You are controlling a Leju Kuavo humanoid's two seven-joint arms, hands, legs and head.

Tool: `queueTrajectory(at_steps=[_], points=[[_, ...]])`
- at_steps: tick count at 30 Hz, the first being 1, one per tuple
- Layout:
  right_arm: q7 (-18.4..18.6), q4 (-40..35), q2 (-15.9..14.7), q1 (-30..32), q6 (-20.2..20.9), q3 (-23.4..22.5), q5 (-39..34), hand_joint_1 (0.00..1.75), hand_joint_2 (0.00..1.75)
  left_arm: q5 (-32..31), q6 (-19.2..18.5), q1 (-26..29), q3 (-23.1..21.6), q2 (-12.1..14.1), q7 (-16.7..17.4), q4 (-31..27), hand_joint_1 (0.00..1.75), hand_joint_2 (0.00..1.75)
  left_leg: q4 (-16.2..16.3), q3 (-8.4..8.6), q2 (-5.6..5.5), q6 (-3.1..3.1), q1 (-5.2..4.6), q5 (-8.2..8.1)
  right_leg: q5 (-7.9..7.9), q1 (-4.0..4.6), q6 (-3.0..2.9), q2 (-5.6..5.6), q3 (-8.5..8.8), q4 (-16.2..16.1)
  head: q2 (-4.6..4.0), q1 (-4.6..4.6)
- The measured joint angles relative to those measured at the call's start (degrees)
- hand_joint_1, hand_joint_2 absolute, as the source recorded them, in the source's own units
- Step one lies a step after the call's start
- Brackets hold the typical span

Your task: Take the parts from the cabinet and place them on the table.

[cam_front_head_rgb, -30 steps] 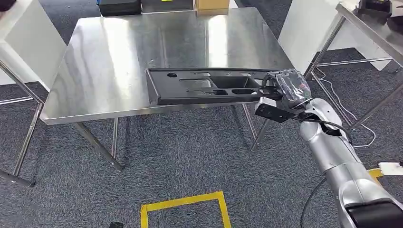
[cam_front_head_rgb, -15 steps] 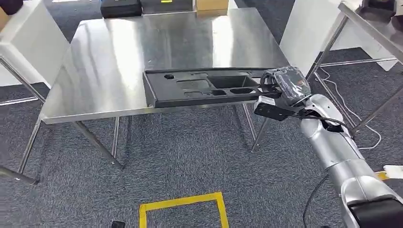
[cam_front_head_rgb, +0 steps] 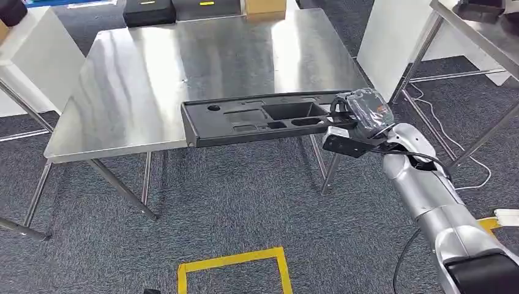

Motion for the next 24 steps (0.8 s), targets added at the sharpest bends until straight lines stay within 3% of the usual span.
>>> queueTrajectory(at_steps=[1,3,9,14,15,16,17,18,19,20,21,23,24], points=[[0.22,0.06,0.00,0.01,-0.26,0.02,0.09,1.62,1.75,-0.19,-0.65,-0.02,-0.02,-0.09,-0.91,0.00,0.00,1.75,-0.01,-0.02,0.00,-0.66,0.03,-0.05,0.00,0.04,0.00,-0.02,-0.03,0.01,0.00,0.00],[0.39,0.17,-0.02,0.03,-0.81,0.04,0.20,1.62,1.75,-0.72,-1.27,-0.04,-0.07,-0.20,-1.44,0.00,0.00,1.75,0.03,-0.03,0.00,-1.01,-0.05,-0.14,0.00,0.22,0.01,-0.04,-0.04,0.01,0.00,0.00],[0.42,0.31,-0.04,0.13,-0.98,0.07,0.24,1.62,1.75,-1.03,-1.84,-0.04,-0.11,-0.26,-1.83,0.00,0.00,1.75,0.48,-0.31,-0.07,-0.73,-0.92,-0.28,0.03,0.15,0.11,-0.16,-0.03,-0.02,0.00,0.02],[1.07,0.31,0.00,0.08,-0.98,0.09,0.76,1.62,1.75,-1.20,-2.84,-0.14,-0.20,-0.28,-2.20,0.00,0.00,1.75,0.99,-0.65,-0.11,-0.48,-0.96,-0.44,0.02,0.14,0.15,-0.17,-0.03,-0.02,0.00,0.02],[1.18,0.31,0.00,0.09,-0.98,0.11,0.96,1.62,1.75,-1.20,-2.90,-0.20,-0.24,-0.26,-2.20,0.00,0.00,1.75,1.46,-0.88,-0.10,-0.33,-0.96,-0.71,0.18,-0.59,0.37,-0.27,0.08,-0.43,0.00,0.02],[1.20,0.28,0.15,0.01,-0.98,0.20,1.05,1.62,1.75,-1.22,-2.91,-0.27,-0.24,-0.06,-2.20,0.00,0.00,1.75,1.56,-1.01,-0.05,0.29,-0.97,-0.67,0.49,-1.36,1.19,-0.40,0.25,-0.72,0.00,-0.15],[1.22,0.20,0.17,0.05,-1.07,0.18,1.16,1.62,1.75,-1.29,-2.95,-0.43,-0.28,-0.22,-2.20,0.00,0.00,1.75,0.87,-0.64,0.28,0.97,-1.02,-0.58,0.70,-1.10,1.48,-0.32,0.78,-1.68,0.00,-0.54],[1.42,0.13,0.05,0.03,-1.11,0.06,1.31,1.62,1.75,-1.31,-3.04,-0.47,-0.31,-0.26,-2.18,-0.04,0.00,1.75,-1.91,0.94,0.38,2.09,0.03,0.82,0.81,-0.08,1.71,-0.43,0.67,-2.06,0.00,-0.33],[1.51,0.13,-0.13,-0.23,-1.33,0.06,1.31,1.62,1.75,-1.38,-3.10,-0.50,-0.33,-0.41,-2.25,-0.04,0.00,1.75,-3.18,1.82,0.59,2.16,-0.15,1.26,-0.01,-0.19,1.37,-0.78,0.36,-0.59,0.00,-0.07],[1.53,0.15,-0.07,-0.46,-1.31,0.18,1.31,1.62,1.75,-1.49,-3.23,-0.62,-0.31,-0.44,-2.22,-0.04,0.00,1.75,-3.61,2.10,0.75,2.74,0.04,1.72,-1.91,-0.13,0.70,-0.82,-1.24,2.94,0.00,-0.02],[1.53,0.15,-0.09,-0.50,-1.38,0.20,1.29,1.62,1.75,-1.62,-3.37,-0.73,-0.33,-0.44,-2.18,-0.04,0.00,1.75,-3.65,2.13,0.86,2.63,0.17,1.77,-3.66,-0.06,0.45,-0.79,-3.28,7.27,0.00,-0.02],[1.57,0.22,-0.26,-0.15,-1.44,0.24,1.40,1.62,1.75,-1.79,-3.50,-0.85,-0.35,-0.61,-2.16,-0.04,0.00,1.75,-3.59,2.08,0.70,2.47,0.20,1.67,-6.07,-0.31,0.77,-0.81,-7.19,15.10,0.00,-0.04],[1.64,0.24,-0.35,0.06,-1.46,0.26,1.46,1.62,1.75,-1.79,-3.60,-0.83,-0.35,-0.61,-2.12,-0.04,0.00,1.75,-3.54,2.10,0.53,2.22,0.36,1.58,-5.67,-0.48,1.26,-0.83,-7.37,15.13,0.00,0.02]])
